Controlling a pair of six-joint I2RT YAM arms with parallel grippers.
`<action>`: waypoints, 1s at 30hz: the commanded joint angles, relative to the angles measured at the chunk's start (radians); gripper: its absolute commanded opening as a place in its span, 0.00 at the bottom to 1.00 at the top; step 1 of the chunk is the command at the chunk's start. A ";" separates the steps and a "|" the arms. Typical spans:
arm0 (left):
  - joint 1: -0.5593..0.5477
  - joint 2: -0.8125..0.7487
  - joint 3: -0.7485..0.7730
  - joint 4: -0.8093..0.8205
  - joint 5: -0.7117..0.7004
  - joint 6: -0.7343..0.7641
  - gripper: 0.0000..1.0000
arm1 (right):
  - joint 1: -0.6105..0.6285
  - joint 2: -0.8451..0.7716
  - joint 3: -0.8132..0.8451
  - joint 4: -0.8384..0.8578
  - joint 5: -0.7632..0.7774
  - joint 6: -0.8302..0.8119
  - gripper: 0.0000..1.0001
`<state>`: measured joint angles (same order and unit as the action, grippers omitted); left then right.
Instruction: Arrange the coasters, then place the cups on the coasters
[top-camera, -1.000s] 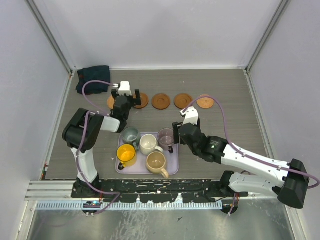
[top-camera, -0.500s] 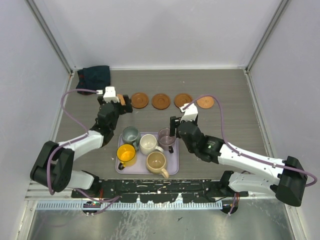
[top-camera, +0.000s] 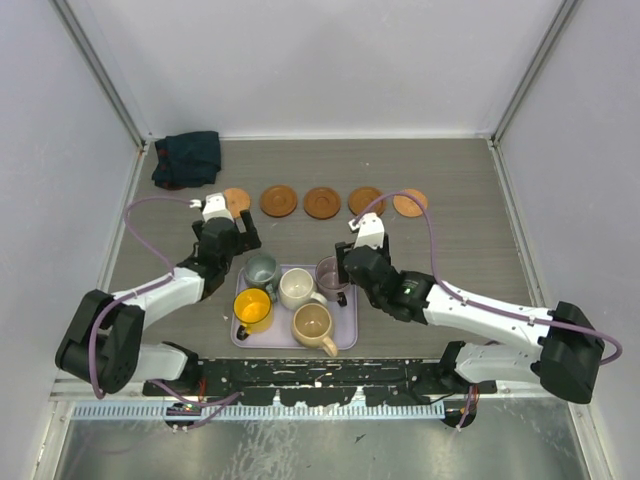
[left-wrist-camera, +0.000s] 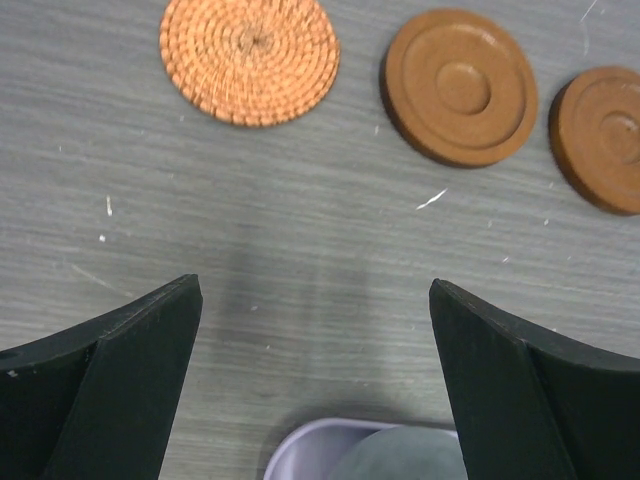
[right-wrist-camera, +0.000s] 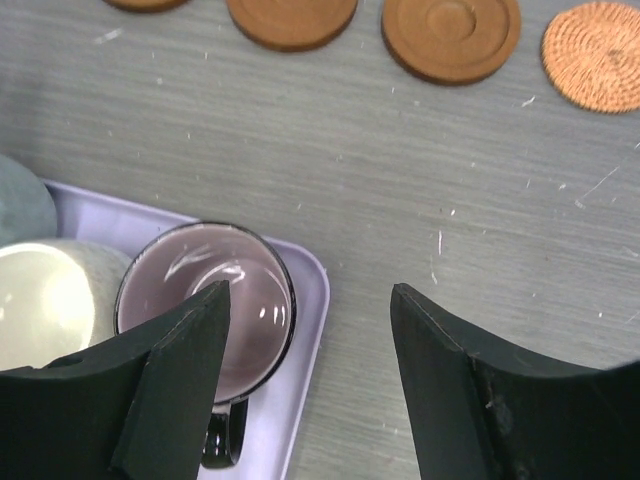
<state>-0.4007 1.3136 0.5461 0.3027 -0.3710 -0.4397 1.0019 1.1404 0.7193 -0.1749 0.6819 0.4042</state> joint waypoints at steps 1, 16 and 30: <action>-0.007 -0.011 -0.032 -0.002 -0.019 -0.026 0.98 | 0.024 0.015 0.047 -0.099 -0.051 0.074 0.70; -0.010 -0.285 -0.084 -0.124 -0.019 -0.047 0.98 | 0.086 0.127 0.032 -0.146 -0.176 0.191 0.69; -0.010 -0.350 -0.105 -0.158 -0.017 -0.061 0.98 | 0.099 0.071 0.091 -0.199 0.054 0.208 0.71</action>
<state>-0.4065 0.9684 0.4362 0.1345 -0.3729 -0.4881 1.0943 1.2682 0.7326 -0.3408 0.5774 0.5938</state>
